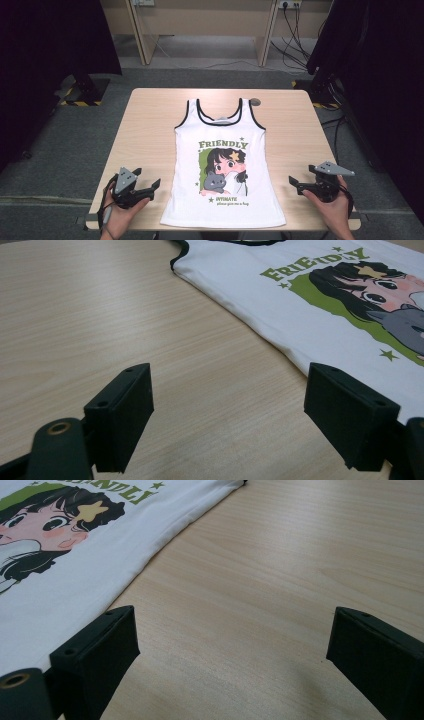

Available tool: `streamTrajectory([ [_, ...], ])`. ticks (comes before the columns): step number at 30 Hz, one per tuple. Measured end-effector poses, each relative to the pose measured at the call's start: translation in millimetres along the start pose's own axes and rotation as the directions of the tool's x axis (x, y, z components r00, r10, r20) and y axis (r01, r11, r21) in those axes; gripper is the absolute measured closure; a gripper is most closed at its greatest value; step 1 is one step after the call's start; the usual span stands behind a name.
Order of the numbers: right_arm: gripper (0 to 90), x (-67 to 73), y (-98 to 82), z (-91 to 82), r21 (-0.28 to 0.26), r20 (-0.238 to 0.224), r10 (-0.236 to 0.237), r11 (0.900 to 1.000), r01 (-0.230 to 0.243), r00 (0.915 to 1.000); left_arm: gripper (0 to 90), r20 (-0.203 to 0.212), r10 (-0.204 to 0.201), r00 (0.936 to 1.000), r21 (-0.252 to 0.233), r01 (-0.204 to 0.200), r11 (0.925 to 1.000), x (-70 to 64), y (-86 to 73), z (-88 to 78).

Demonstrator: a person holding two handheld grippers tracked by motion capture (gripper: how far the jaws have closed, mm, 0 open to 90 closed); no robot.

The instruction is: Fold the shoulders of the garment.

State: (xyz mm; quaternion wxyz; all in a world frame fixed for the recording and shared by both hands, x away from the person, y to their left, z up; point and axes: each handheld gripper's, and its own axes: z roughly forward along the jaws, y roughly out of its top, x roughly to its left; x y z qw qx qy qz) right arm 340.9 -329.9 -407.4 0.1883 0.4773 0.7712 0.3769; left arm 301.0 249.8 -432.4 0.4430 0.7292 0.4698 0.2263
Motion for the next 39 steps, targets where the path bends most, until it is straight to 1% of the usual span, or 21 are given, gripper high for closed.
streamTrajectory([
  [10,6.3,-0.6,0.4,0.6,0.007,-0.005,0.003,1.0,-0.003,1.0,20.1,0.0,0.002,1.0,-0.004,-0.002,1.0,1.7,1.2,1.1],
  [14,6.3,-0.8,0.4,0.6,0.007,-0.005,0.005,1.0,-0.005,1.0,20.3,-0.002,0.004,1.0,-0.01,-0.004,0.9999,2.8,4.1,2.7],
  [18,6.5,-0.7,0.5,0.8,0.009,-0.009,0.002,1.0,-0.002,1.0,20.2,0.002,0.013,0.9999,-0.001,-0.013,0.9999,1.4,3.4,4.8],
  [19,6.5,-1.5,2.4,2.0,-0.012,-0.016,-0.006,1.0,0.005,0.9998,20.2,0.002,0.013,0.9999,-0.001,-0.013,0.9999,1.4,3.4,4.8],
  [21,6.9,-1.5,2.4,2.0,-0.012,-0.016,-0.006,1.0,0.005,0.9998,19.9,0.006,0.008,1.0,0.002,-0.008,1.0,0.7,2.1,3.9],
  [22,6.9,-3.3,13.3,5.4,-0.03,-0.032,-0.005,1.0,0.004,0.9995,19.9,0.006,0.008,1.0,0.002,-0.008,1.0,0.7,2.1,3.9],
  [24,8.7,-3.3,13.3,5.4,-0.03,-0.032,-0.005,1.0,0.004,0.9995,19.7,0.005,0.008,1.0,0.001,-0.008,1.0,0.5,1.9,3.6],
  [25,8.7,-3.3,30.5,12.6,-0.039,-0.038,-0.025,0.999,0.023,0.999,19.7,0.005,0.008,1.0,0.001,-0.008,1.0,0.5,1.9,3.6],
  [26,12.7,-3.3,30.5,12.6,-0.039,-0.038,-0.025,0.999,0.023,0.999,19.7,0.007,0.007,1.0,0.001,-0.007,1.0,0.4,1.8,3.5],
  [27,12.7,-3.3,30.5,12.6,-0.039,-0.038,-0.025,0.999,0.023,0.999,19.7,0.007,0.007,1.0,0.001,-0.007,1.0,0.4,1.8,3.5],
  [28,12.7,-2.7,57.6,25.8,-0.04,-0.042,-0.073,0.997,0.071,0.9964,19.7,0.007,0.007,1.0,0.001,-0.007,1.0,0.4,1.8,3.5],
  [29,20.1,-2.7,57.6,25.8,-0.04,-0.042,-0.073,0.997,0.071,0.9964,19.7,0.007,0.005,1.0,0.003,-0.005,1.0,0.9,1.8,3.4],
  [30,20.1,-2.7,57.6,25.8,-0.04,-0.042,-0.073,0.997,0.071,0.9964,19.6,0.007,0.005,1.0,0.003,-0.005,1.0,0.9,1.8,3.4],
  [31,26.4,-4.4,85.5,42.3,-0.034,-0.061,-0.091,0.995,0.089,0.994,19.6,0.007,0.005,1.0,0.003,-0.005,1.0,0.9,1.8,3.4],
  [33,26.4,-4.4,85.5,42.3,-0.034,-0.061,-0.091,0.995,0.089,0.994,19.5,0.004,-0.003,1.0,-0.001,0.003,1.0,1.5,1.7,3.3],
  [34,32.9,-7.7,117.0,63.9,-0.025,-0.055,-0.108,0.994,0.106,0.9927,19.5,0.001,-0.006,1.0,-0.002,0.006,1.0,1.4,1.5,3.1],
  [35,32.9,-7.7,117.0,63.9,-0.025,-0.055,-0.108,0.994,0.106,0.9927,19.4,0.001,-0.006,1.0,-0.002,0.006,1.0,1.4,1.5,3.1],
  [36,32.9,-13.8,144.7,87.6,-0.01,-0.049,-0.107,0.994,0.106,0.9931,19.4,0.001,-0.006,1.0,-0.002,0.006,1.0,1.4,1.5,3.1],
  [37,40.0,-13.8,144.7,87.6,-0.01,-0.049,-0.107,0.994,0.106,0.9931,19.4,-0.001,-0.007,1.0,0.001,0.007,1.0,1.5,1.6,3.3],
  [38,40.0,-13.8,144.7,87.6,-0.01,-0.049,-0.107,0.994,0.106,0.9931,19.4,-0.001,-0.007,1.0,0.001,0.007,1.0,1.5,1.6,3.3],
  [39,47.0,-20.4,164.6,109.2,0.01,-0.042,-0.088,0.996,0.088,0.9952,19.4,-0.001,-0.007,1.0,0.001,0.007,1.0,1.5,1.6,3.3],
])
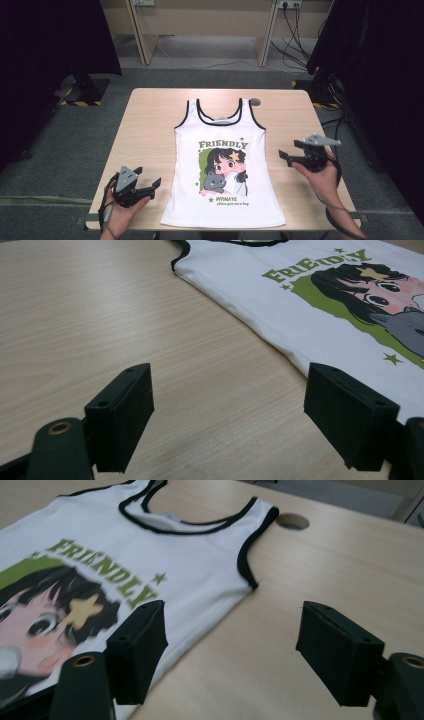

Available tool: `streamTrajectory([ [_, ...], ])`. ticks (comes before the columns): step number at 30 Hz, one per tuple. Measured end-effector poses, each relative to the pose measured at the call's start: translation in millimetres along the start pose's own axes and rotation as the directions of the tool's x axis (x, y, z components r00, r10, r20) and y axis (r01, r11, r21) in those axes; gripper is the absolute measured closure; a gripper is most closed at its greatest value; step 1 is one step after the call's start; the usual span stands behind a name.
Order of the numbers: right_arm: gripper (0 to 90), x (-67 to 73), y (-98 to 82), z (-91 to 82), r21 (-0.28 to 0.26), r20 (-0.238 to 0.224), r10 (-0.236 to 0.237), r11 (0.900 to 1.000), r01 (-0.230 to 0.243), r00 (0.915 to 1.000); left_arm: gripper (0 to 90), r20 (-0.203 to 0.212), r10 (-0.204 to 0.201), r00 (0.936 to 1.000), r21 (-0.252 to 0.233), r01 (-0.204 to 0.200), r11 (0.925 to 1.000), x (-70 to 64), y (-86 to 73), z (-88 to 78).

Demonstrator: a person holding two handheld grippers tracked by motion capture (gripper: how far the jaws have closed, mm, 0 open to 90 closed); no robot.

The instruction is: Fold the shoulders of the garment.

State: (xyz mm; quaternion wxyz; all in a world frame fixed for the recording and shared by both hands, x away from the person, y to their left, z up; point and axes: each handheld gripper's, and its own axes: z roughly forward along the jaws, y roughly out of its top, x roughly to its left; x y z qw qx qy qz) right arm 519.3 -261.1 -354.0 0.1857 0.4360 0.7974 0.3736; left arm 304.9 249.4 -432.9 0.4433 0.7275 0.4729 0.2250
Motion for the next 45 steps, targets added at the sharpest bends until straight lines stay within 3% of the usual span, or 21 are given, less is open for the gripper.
streamTrajectory([
  [2,47.0,0.0,0.0,0.0,0.0,0.0,0.0,1.0,0.0,1.0,19.4,-0.006,0.0,1.0,0.001,0.0,1.0,-0.2,0.0,0.0],
  [3,47.0,-10.7,21.8,28.6,0.028,0.008,0.022,0.999,-0.022,0.9997,19.4,-0.006,0.0,1.0,0.001,0.0,1.0,-0.2,0.0,0.0],
  [4,56.9,-10.7,21.8,28.6,0.028,0.008,0.022,0.999,-0.022,0.9997,19.4,-0.006,0.0,1.0,0.001,0.0,1.0,-0.2,0.0,0.0],
  [6,56.9,-10.7,21.8,28.6,0.028,0.008,0.022,0.999,-0.022,0.9997,19.3,-0.009,-0.003,1.0,0.005,0.004,1.0,-0.1,0.2,0.4],
  [7,59.1,-15.2,34.5,49.0,0.057,0.012,0.03,0.998,-0.031,0.9995,19.3,-0.009,-0.004,1.0,0.005,0.004,1.0,0.0,0.2,0.5],
  [8,59.4,-16.2,39.4,57.9,0.071,0.014,0.036,0.997,-0.037,0.9993,19.3,-0.009,-0.005,0.9999,0.006,0.005,1.0,0.1,0.2,0.6],
  [13,62.1,-16.4,54.9,87.7,0.113,0.023,0.034,0.993,-0.036,0.9992,19.4,-0.015,-0.023,0.9996,0.007,0.023,0.9997,1.8,0.2,0.4],
  [22,65.7,-15.4,57.3,135.2,0.187,0.056,0.08,0.978,-0.09,0.9952,19.6,-0.021,-0.01,0.9997,0.005,0.01,0.9999,-0.1,0.3,0.5],
  [32,65.7,-14.4,51.5,159.5,0.237,0.109,0.088,0.965,-0.112,0.9901,19.6,-0.014,-0.009,0.9999,-0.001,0.009,1.0,0.1,0.0,-0.1],
  [39,68.7,-15.3,46.8,165.0,0.242,0.11,0.095,0.963,-0.12,0.9894,19.7,-0.012,0.002,0.9999,0.003,-0.002,1.0,-0.4,0.1,0.2],
  [45,83.4,-10.1,46.7,167.6,0.227,0.108,0.078,0.969,-0.101,0.9911,19.7,-0.01,0.001,1.0,0.003,-0.001,1.0,-0.2,0.1,0.1],
])
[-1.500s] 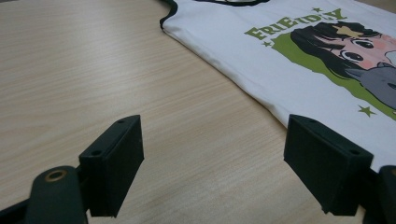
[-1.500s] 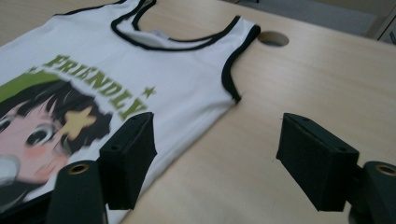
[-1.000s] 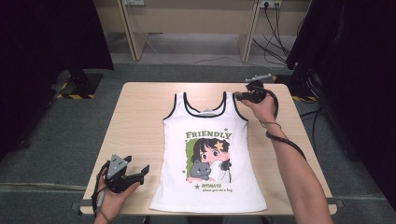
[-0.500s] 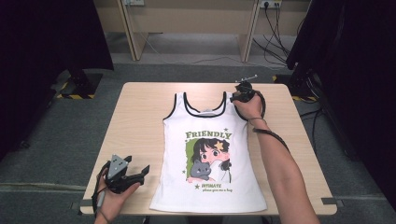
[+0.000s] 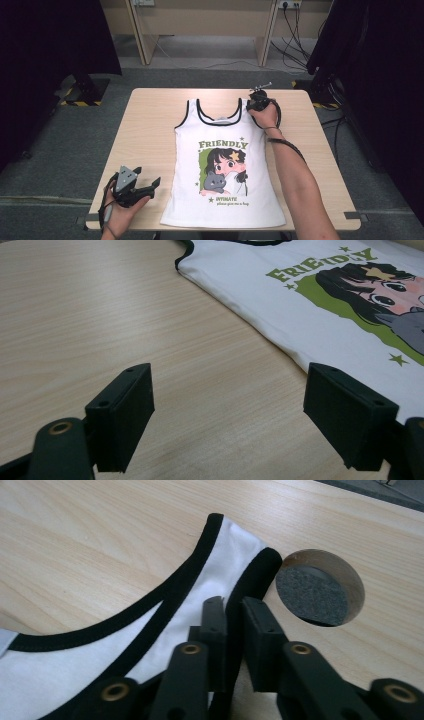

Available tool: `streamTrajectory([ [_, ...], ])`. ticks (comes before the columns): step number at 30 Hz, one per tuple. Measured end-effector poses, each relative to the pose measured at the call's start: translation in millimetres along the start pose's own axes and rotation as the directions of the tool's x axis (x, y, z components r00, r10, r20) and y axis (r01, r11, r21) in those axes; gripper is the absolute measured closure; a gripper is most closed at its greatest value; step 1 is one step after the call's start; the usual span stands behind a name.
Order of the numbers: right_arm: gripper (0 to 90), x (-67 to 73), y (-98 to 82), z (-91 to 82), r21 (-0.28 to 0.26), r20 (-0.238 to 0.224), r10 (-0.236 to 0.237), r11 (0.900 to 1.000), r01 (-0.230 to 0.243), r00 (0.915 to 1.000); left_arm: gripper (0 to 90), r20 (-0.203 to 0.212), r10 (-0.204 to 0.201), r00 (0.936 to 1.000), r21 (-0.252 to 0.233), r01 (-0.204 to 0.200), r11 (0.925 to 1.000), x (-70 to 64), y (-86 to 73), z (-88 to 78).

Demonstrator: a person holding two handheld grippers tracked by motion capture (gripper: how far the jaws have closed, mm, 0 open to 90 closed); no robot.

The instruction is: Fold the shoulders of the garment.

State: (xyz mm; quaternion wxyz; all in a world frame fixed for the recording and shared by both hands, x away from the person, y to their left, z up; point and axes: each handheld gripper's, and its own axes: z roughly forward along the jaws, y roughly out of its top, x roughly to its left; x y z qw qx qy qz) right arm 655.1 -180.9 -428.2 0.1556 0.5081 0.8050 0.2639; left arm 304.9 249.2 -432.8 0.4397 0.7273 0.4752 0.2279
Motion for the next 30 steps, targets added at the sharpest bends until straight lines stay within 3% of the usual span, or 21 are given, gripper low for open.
streamTrajectory([
  [6,85.2,-3.7,-2.0,0.1,-0.013,-0.042,0.092,0.996,-0.092,0.9949,19.9,0.0,0.01,1.0,-0.004,-0.01,0.9999,-0.8,-0.2,-0.4],
  [10,86.0,-2.9,-0.4,-5.4,-0.042,-0.091,0.108,0.993,-0.112,0.99,20.0,0.002,0.005,1.0,-0.005,-0.005,1.0,-0.4,-0.2,-0.5],
  [17,86.0,11.8,-2.0,-21.8,-0.095,-0.142,0.041,0.994,-0.055,0.989,20.2,0.005,0.005,1.0,0.0,-0.005,1.0,-0.2,-0.1,-0.1],
  [20,86.0,26.5,-8.8,-35.2,-0.137,-0.167,-0.008,0.99,-0.015,0.9859,20.4,0.004,0.009,0.9999,0.0,-0.009,1.0,-0.6,-0.1,-0.1],
  [26,86.0,51.0,-25.4,-56.9,-0.194,-0.168,-0.111,0.978,0.078,0.9795,20.6,0.005,0.012,0.9999,0.002,-0.012,0.9999,-0.8,0.0,0.1],
  [30,86.0,66.6,-45.0,-70.0,-0.227,-0.174,-0.177,0.964,0.136,0.9688,20.8,0.007,0.016,0.9999,0.002,-0.016,0.9999,-1.5,0.0,0.3],
])
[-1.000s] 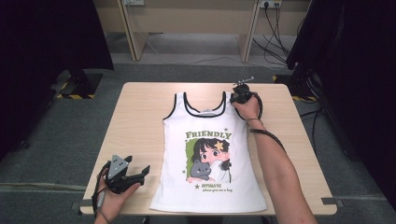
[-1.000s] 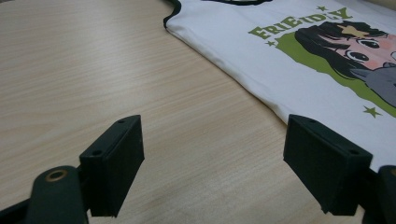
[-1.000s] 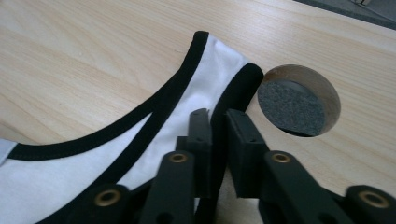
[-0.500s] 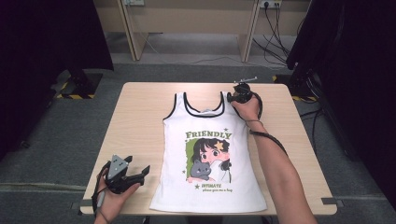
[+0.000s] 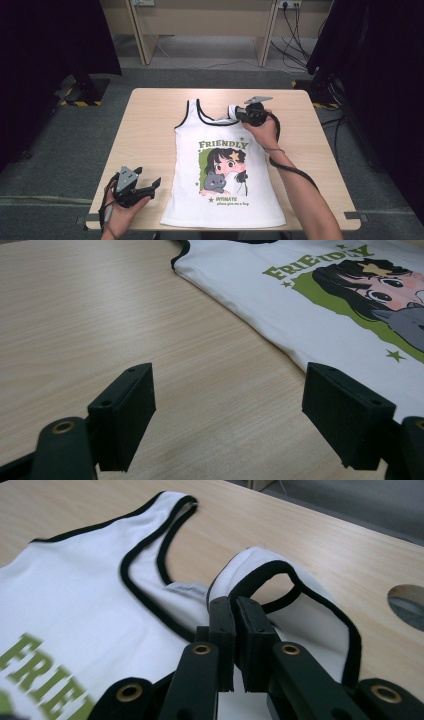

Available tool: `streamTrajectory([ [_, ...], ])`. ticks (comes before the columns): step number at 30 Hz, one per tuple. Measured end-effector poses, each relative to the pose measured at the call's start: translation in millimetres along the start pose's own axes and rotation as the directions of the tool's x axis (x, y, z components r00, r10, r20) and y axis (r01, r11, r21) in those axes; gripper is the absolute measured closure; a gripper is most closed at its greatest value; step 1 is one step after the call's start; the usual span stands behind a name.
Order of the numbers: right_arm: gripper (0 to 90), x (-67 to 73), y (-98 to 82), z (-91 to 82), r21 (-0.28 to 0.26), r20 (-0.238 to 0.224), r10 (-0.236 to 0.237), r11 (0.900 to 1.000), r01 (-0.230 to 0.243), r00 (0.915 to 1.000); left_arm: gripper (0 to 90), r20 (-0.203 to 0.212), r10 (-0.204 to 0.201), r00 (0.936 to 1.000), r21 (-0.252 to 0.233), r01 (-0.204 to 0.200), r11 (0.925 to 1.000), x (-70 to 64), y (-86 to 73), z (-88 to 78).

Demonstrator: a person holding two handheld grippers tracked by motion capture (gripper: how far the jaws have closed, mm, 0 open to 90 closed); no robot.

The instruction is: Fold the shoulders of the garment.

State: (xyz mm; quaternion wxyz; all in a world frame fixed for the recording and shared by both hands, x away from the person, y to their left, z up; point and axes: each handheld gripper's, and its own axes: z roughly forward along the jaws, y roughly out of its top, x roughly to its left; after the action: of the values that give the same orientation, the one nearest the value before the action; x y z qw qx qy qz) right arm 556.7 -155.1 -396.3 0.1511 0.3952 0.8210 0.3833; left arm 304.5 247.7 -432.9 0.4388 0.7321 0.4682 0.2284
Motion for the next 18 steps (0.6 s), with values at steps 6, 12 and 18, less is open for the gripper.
streamTrajectory([
  [6,85.9,28.3,-25.9,-20.0,-0.025,-0.051,-0.058,0.998,0.056,0.9971,21.0,0.001,0.008,1.0,0.002,-0.008,1.0,-0.6,0.1,0.1],
  [12,84.6,51.4,-50.4,-39.9,-0.036,-0.111,-0.102,0.994,0.099,0.9885,21.0,0.0,0.02,0.9998,0.005,-0.02,0.9998,-1.6,0.2,0.2],
  [18,68.5,61.3,-70.3,-52.2,-0.017,-0.157,-0.133,0.991,0.132,0.9786,21.0,-0.002,0.021,0.9998,0.004,-0.021,0.9998,-2.0,0.1,0.0],
])
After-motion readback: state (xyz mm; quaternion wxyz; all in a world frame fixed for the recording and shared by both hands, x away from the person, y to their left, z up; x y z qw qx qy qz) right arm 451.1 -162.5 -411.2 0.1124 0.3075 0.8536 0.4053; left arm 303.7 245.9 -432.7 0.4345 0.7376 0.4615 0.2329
